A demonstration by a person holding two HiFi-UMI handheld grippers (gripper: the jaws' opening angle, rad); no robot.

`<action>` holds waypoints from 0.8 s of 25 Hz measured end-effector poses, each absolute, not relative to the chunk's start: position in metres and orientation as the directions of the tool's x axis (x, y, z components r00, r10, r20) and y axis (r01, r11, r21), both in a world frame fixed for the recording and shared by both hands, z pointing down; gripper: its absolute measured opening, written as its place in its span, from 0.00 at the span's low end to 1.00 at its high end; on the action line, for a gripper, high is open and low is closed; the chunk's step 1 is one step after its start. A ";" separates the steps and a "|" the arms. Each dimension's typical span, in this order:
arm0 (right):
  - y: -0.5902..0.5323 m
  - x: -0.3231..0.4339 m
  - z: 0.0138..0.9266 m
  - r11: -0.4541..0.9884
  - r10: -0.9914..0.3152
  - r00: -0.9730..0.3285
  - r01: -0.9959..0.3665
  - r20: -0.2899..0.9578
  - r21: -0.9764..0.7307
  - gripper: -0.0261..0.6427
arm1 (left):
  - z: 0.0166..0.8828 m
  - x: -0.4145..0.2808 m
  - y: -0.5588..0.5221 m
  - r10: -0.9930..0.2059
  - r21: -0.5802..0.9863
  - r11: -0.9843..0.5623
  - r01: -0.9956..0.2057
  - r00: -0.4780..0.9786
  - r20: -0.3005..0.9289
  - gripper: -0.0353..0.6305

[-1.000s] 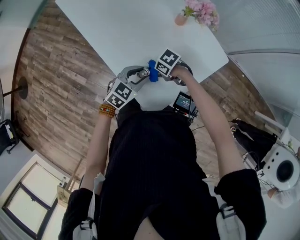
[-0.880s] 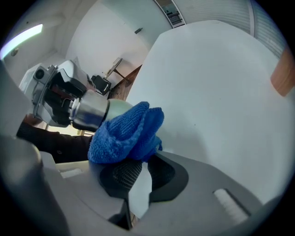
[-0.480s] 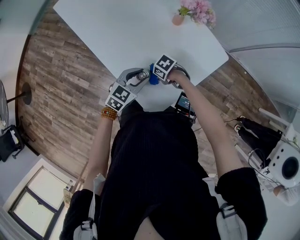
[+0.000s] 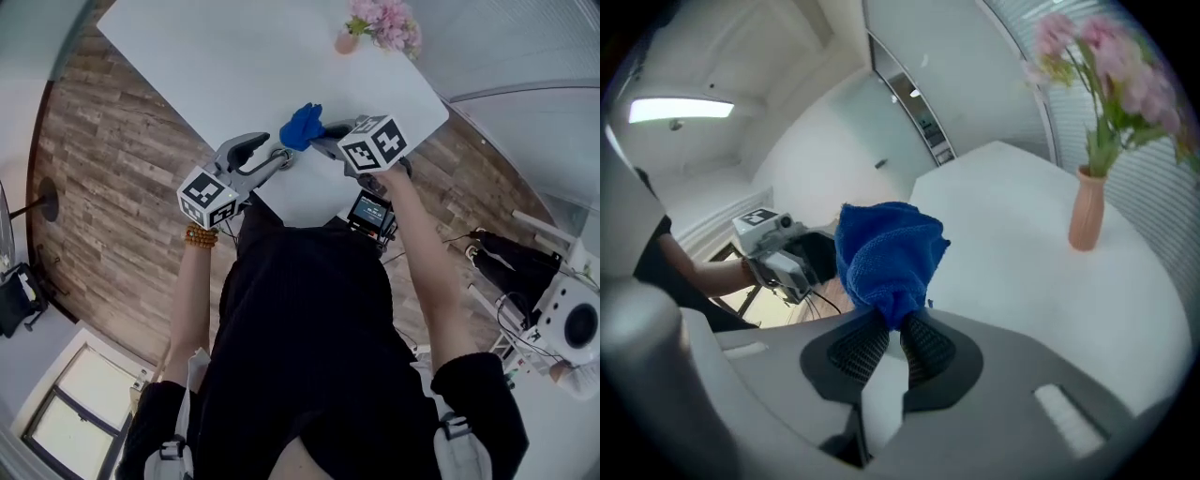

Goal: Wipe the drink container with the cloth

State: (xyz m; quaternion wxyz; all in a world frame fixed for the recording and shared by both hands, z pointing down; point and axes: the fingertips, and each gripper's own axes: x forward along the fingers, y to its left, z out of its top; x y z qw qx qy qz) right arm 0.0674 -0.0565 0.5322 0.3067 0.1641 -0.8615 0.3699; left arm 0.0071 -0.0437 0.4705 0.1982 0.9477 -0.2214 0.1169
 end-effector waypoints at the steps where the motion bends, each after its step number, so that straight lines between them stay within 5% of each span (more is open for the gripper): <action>1: -0.057 0.059 0.519 0.704 -0.069 -0.780 -0.480 0.622 -0.524 0.13 | 0.468 0.010 -0.046 -0.357 0.338 -0.830 -0.444 0.888 0.291 0.52; 10: -0.067 0.032 0.478 0.919 -0.172 -0.798 -0.341 0.578 -0.198 0.13 | 0.432 -0.001 -0.065 -0.330 0.360 -0.865 -0.349 0.937 0.114 0.52; 20: -0.068 0.021 0.504 0.972 -0.235 -0.674 -0.145 0.701 0.186 0.13 | 0.492 -0.015 -0.061 -0.331 0.173 -0.902 -0.395 0.892 0.309 0.36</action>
